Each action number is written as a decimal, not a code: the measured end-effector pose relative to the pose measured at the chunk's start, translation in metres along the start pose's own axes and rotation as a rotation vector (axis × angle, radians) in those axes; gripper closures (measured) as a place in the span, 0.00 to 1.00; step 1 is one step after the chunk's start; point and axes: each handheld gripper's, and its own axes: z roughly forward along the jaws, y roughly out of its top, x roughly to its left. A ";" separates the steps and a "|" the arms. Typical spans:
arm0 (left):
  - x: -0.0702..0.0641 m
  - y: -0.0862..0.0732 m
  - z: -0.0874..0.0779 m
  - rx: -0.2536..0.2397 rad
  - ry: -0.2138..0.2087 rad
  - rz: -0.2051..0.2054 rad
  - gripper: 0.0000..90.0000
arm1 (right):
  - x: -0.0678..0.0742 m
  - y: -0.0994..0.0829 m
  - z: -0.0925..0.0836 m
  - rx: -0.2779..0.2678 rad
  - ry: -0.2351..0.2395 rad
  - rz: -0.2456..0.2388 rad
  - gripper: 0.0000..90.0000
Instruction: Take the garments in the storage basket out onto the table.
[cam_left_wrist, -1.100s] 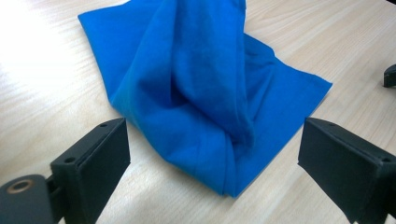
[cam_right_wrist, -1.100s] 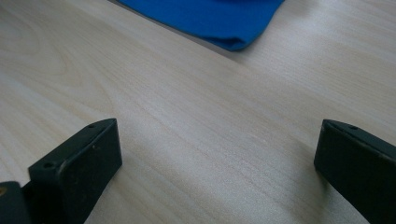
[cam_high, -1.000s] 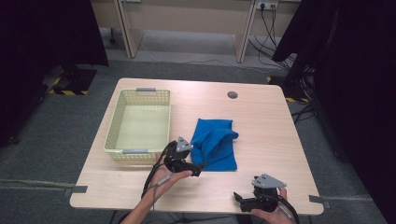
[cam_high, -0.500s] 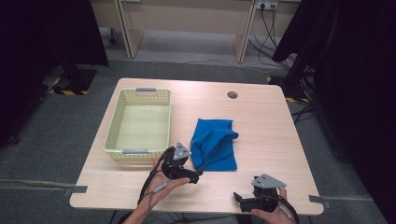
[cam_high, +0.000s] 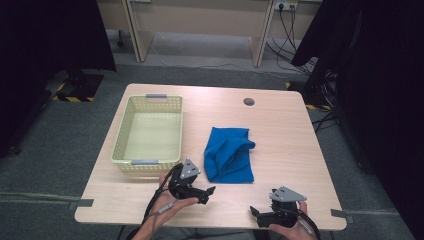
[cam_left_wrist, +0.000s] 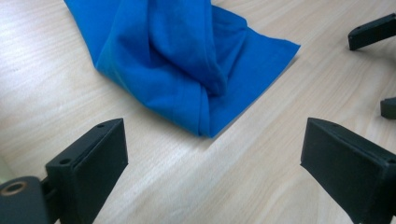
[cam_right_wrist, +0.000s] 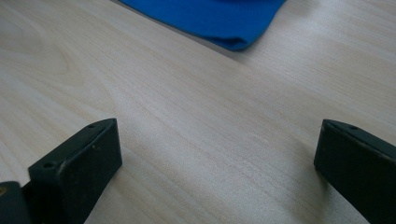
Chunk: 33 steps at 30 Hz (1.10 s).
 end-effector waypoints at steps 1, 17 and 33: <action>0.000 -0.002 -0.001 0.001 -0.001 0.001 0.07 | 0.000 0.000 0.000 0.000 0.000 -0.001 0.01; 0.005 -0.017 -0.014 0.013 0.034 0.015 0.06 | 0.000 0.000 0.000 -0.002 0.002 -0.003 0.01; 0.014 -0.035 -0.021 0.038 0.060 0.000 0.06 | 0.000 -0.001 -0.001 -0.004 0.003 -0.002 0.01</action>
